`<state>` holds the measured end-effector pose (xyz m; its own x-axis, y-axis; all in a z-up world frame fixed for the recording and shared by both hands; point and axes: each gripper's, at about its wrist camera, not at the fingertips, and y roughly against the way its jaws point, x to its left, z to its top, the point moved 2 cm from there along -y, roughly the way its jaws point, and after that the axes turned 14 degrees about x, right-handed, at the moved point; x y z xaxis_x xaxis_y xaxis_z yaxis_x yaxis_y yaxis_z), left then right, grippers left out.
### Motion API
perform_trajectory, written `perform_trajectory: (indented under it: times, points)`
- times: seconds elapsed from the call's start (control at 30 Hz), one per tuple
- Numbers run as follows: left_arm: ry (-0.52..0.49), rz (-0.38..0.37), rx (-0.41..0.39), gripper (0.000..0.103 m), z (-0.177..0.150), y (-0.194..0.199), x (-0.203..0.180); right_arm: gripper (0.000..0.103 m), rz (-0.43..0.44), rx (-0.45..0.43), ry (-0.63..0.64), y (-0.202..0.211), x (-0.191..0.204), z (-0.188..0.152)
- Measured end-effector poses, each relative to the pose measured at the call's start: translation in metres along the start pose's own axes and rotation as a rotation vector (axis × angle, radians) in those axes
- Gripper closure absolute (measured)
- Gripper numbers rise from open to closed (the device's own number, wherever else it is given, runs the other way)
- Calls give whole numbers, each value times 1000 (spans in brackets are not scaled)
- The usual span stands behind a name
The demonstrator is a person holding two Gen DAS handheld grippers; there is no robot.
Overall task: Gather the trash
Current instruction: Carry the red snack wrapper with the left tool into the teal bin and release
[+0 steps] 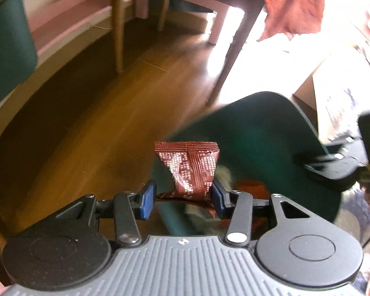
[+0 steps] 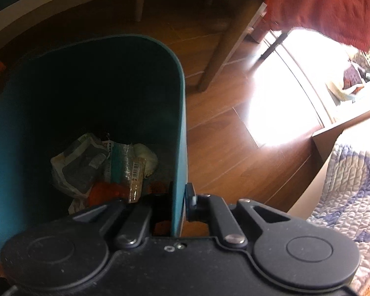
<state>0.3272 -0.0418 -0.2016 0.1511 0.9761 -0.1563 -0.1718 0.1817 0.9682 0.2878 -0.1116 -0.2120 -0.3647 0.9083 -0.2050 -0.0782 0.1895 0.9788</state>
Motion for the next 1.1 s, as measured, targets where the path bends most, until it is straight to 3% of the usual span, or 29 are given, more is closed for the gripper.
perform_trajectory:
  times: [0.17, 0.3, 0.6, 0.87, 1.0, 1.1]
  points:
    - [-19, -42, 39, 57, -14, -29, -20, 97, -29, -5, 28, 3, 20, 0]
    - [19, -91, 116, 57, -21, -51, -16, 96, -44, 0, 48, 1, 26, -6]
    - [-39, -78, 209, 57, -36, -82, -22, 94, -91, 26, 65, -6, 40, -6]
    - [-100, -57, 195, 56, -57, -75, -20, 94, -112, 44, 53, -5, 52, -10]
    - [-103, -58, 179, 48, -60, -67, -16, 94, -114, 47, 39, -1, 61, -14]
    - [-116, -51, 162, 48, -63, -54, -11, 94, -114, 48, 33, -1, 61, -13]
